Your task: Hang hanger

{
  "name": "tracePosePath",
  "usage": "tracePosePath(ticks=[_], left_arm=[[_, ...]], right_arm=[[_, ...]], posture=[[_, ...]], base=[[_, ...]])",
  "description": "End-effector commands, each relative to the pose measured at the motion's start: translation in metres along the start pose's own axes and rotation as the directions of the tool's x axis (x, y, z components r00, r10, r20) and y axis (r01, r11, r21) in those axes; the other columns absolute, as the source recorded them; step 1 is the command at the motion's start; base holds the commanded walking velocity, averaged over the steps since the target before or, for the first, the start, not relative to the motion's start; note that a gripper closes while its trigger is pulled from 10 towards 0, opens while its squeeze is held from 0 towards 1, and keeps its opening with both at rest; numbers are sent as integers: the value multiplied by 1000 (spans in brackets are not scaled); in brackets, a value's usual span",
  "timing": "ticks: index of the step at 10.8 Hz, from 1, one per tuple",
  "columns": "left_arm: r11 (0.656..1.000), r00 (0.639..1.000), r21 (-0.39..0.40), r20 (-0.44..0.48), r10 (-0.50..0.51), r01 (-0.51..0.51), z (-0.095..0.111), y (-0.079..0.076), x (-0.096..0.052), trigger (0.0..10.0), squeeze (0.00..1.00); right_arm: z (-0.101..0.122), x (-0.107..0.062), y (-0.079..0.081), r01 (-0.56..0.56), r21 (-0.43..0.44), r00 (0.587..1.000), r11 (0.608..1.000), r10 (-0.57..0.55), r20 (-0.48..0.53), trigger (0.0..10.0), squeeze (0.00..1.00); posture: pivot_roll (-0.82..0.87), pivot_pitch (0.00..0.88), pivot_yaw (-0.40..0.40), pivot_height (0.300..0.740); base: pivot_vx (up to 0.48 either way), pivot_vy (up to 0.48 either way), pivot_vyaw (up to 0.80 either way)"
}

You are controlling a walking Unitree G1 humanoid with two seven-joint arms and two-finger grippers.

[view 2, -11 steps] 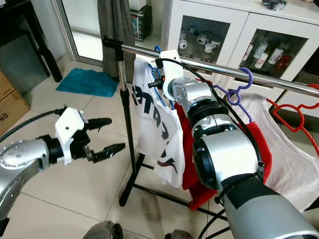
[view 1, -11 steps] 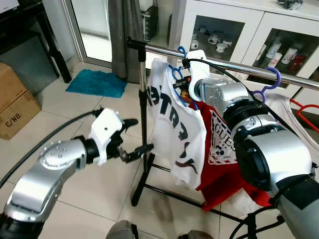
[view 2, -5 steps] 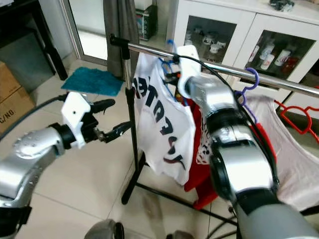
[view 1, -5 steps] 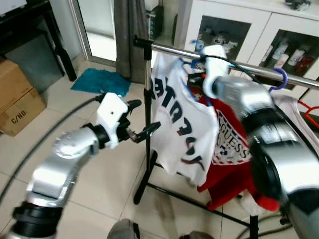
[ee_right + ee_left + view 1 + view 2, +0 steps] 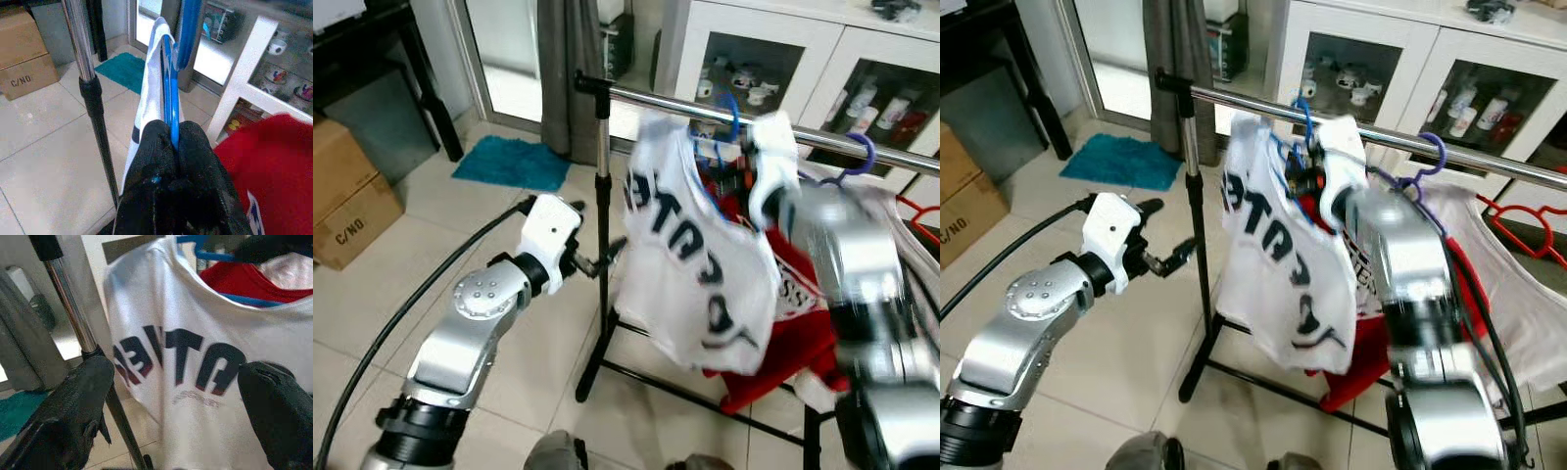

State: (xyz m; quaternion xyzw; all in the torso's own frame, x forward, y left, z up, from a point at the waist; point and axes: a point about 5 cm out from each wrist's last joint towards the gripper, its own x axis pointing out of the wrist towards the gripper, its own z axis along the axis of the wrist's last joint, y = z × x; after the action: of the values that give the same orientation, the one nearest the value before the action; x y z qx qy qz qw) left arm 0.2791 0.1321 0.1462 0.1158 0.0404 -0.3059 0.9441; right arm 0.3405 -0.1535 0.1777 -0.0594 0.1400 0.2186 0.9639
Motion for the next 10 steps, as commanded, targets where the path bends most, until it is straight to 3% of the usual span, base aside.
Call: tracePosePath(ticks=[1,4,6,10], left_arm=[[1000,1000,4,-3,15,-15,-1,2,0,10000,0],[1000,1000,5,-14,9,-9,-7,-3,2,10000,0],[1000,1000,4,-22,19,-19,-10,-2,1,10000,0],[1000,1000,-3,-17,25,-25,-10,-1,1,10000,0]], right_arm=[[14,-5,2,-2,-14,998,1000,3,66,0,0],[-5,-28,11,37,-17,992,999,-35,122,0,0],[-31,-38,14,119,11,984,993,-119,132,0,0],[-44,-41,21,127,38,983,991,-131,128,0,0]], posture=[[-36,0,-9,740],[-48,0,-7,740],[-49,0,-12,740],[-48,0,-16,740]], base=[[0,0,0],[0,0,0],[0,0,0],[-62,0,0]])
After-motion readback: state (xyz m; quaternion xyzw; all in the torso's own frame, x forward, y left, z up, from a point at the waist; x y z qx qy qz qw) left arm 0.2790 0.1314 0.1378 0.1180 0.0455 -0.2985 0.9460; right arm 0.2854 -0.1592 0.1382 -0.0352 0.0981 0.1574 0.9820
